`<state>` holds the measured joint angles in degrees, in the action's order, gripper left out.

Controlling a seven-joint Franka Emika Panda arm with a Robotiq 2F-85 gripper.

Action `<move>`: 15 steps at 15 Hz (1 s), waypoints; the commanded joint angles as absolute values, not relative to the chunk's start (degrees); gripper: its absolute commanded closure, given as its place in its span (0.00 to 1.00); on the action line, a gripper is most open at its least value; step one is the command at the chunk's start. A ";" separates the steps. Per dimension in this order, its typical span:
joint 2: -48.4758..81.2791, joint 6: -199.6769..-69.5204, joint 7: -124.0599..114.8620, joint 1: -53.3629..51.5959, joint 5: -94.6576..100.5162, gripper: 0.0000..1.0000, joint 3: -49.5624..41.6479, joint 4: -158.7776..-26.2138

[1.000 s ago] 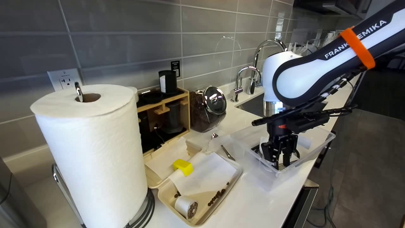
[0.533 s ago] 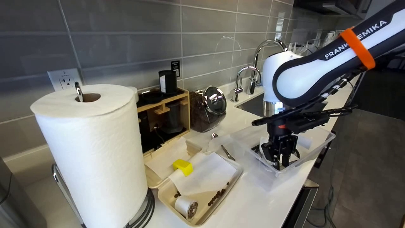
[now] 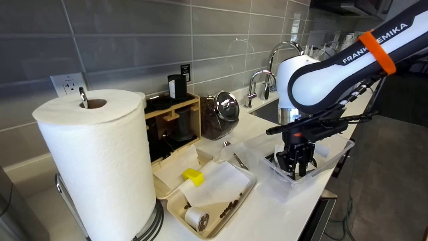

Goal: Remove the block from the basket

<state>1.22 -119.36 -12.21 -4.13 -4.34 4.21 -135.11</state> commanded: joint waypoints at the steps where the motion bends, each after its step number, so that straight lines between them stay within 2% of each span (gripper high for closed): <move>1: 1.83 -120.48 -13.50 -4.48 -3.28 0.55 4.42 -135.29; 3: 2.04 -120.28 -13.51 -4.55 -3.14 0.75 4.52 -135.11; 5: 2.09 -120.19 -13.37 -4.57 -2.92 0.88 4.59 -134.99; 6: 2.02 -120.13 -13.29 -4.56 -2.89 0.91 4.59 -135.01; 15: -5.27 -116.71 -13.10 -3.78 -3.32 0.91 3.83 -137.45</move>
<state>-0.52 -118.72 -12.26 -4.07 -3.38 4.11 -135.21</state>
